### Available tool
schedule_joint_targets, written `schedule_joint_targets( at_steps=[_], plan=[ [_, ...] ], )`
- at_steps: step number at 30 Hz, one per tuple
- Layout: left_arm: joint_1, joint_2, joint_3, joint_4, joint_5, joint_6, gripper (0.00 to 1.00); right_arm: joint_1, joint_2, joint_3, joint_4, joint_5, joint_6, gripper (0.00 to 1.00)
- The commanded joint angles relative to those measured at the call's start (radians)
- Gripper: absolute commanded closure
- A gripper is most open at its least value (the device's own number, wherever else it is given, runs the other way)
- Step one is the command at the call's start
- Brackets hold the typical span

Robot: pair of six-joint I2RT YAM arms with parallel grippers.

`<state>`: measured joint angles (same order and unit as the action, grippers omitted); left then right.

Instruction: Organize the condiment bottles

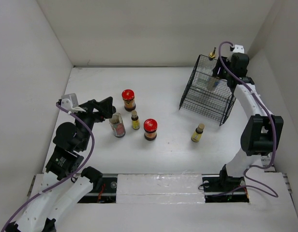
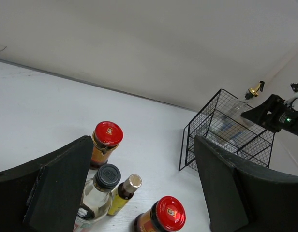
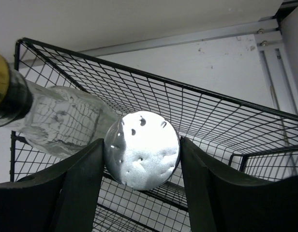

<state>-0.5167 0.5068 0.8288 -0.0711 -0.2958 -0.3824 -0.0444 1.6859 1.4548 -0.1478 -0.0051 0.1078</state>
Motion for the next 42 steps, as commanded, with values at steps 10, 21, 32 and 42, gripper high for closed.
schedule_joint_targets(
  at_steps=[10,21,32,42],
  plan=[
    [-0.002,-0.007,0.007,0.051,0.017,0.01,0.19,0.025,0.005,0.015,0.123,-0.006,0.038,0.17],
    [-0.002,-0.007,0.007,0.051,0.017,0.01,0.19,0.086,-0.27,-0.063,0.102,0.096,0.038,0.31],
    [-0.002,-0.007,0.007,0.051,-0.003,0.01,0.19,0.55,-0.443,-0.404,0.123,-0.094,-0.009,0.53],
    [-0.002,0.012,0.007,0.051,0.006,0.01,0.19,0.874,-0.333,-0.418,-0.027,-0.135,-0.108,0.01]
  ],
)
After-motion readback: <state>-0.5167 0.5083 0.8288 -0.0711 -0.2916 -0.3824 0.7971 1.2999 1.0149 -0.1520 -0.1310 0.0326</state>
